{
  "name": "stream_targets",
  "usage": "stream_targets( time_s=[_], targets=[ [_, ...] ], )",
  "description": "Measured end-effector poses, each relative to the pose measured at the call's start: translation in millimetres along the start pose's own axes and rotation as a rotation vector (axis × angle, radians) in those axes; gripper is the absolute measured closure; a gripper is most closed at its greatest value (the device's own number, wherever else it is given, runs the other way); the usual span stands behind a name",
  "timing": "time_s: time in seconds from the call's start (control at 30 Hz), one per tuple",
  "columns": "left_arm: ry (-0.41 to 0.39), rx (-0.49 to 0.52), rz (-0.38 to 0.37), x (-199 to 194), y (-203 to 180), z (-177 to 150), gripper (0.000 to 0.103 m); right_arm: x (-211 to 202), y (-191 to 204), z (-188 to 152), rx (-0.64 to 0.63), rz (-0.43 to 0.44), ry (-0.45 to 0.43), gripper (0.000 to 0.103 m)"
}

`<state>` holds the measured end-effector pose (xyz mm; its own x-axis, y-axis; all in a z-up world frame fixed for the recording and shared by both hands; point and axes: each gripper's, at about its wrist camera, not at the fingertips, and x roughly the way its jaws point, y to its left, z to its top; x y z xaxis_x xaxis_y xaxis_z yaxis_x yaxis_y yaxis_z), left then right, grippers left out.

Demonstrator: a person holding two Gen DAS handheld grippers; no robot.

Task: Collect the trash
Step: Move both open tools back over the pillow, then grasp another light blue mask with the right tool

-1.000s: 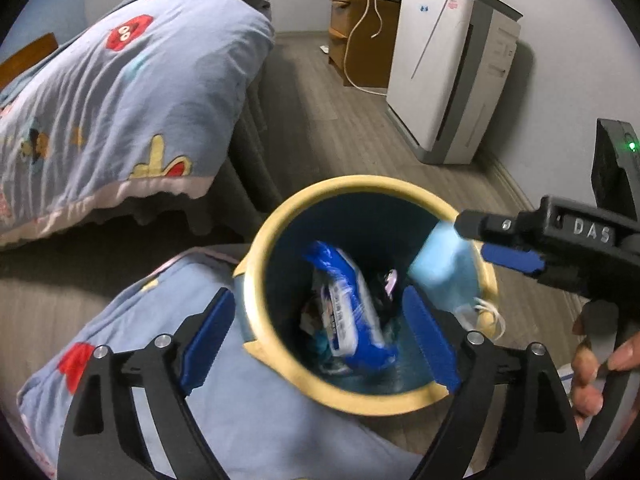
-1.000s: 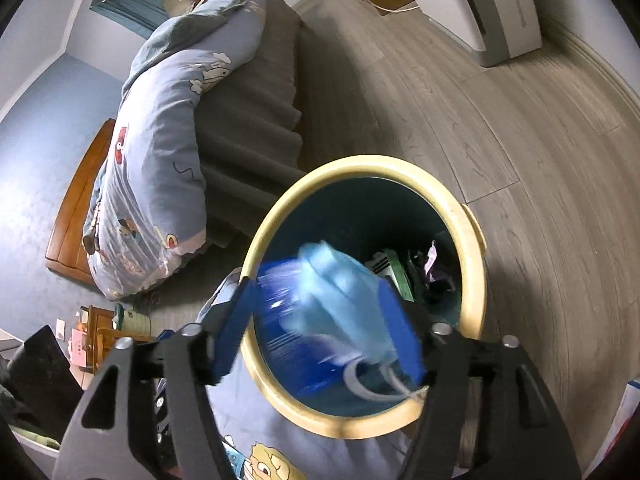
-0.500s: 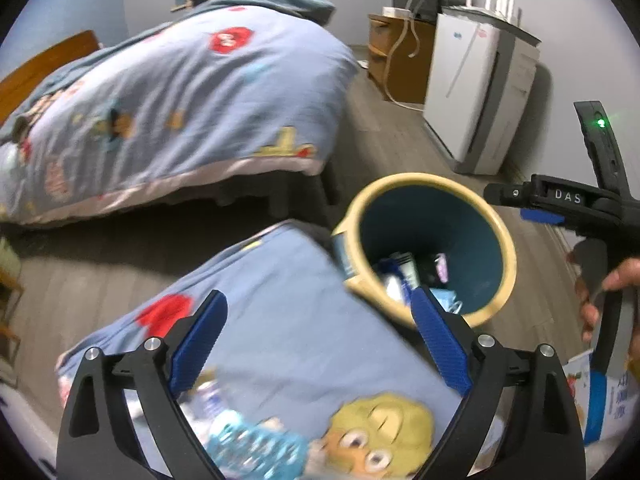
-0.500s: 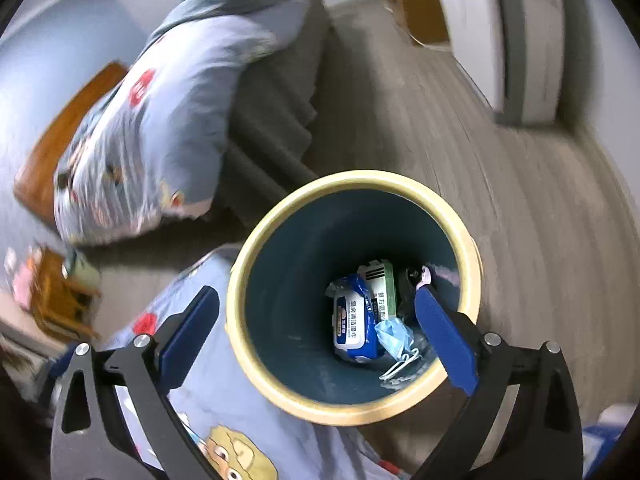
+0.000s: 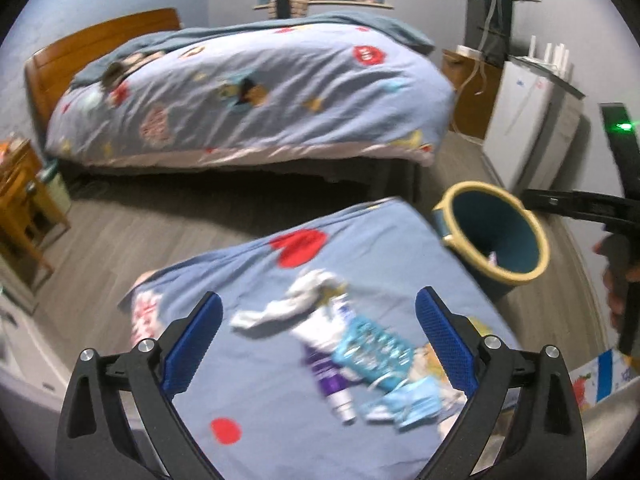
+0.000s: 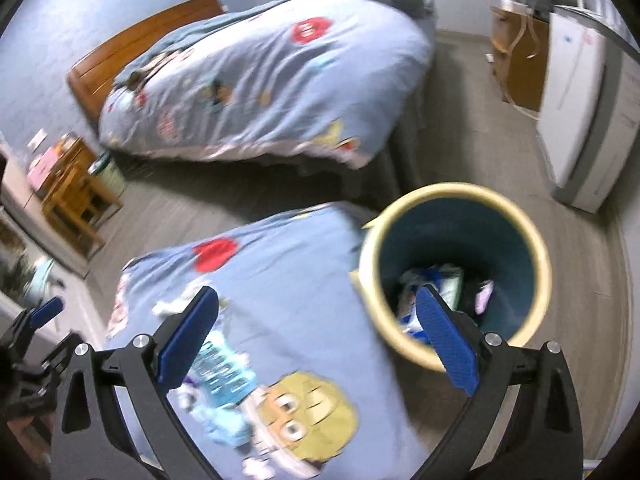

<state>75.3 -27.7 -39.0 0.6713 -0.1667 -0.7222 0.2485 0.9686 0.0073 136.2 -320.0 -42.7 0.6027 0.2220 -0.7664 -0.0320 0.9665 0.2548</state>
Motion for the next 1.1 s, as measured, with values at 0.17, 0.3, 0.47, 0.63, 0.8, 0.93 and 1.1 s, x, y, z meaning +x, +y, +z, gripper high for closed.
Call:
stream_targets(
  time_s=[0.17, 0.3, 0.47, 0.63, 0.8, 0.93, 1.1],
  targets=[
    [0.018, -0.057, 0.034, -1, 33, -17, 0.007, 8, 28, -32, 0.022, -0.014, 0.058, 0.006],
    [0.032, -0.085, 0.040, 3, 48, -25, 0.007, 29, 49, -69, 0.010, -0.037, 0.142, 0.006],
    [0.060, -0.073, 0.021, 10, 50, -35, 0.007, 58, 68, -113, 0.025, -0.029, 0.239, 0.006],
    [0.065, -0.011, 0.021, 10, 45, -41, 0.007, 89, 77, -143, 0.025, -0.056, 0.321, 0.006],
    [0.065, -0.005, 0.017, 10, 48, -41, 0.007, 109, 82, -157, 0.021, -0.061, 0.375, 0.017],
    [0.083, -0.026, 0.020, 16, 54, -42, 0.007, 118, 85, -163, 0.036, -0.007, 0.420, 0.069],
    [0.083, -0.034, 0.011, 20, 54, -38, 0.007, 96, 94, -150, 0.003, 0.012, 0.386, 0.076]
  ],
)
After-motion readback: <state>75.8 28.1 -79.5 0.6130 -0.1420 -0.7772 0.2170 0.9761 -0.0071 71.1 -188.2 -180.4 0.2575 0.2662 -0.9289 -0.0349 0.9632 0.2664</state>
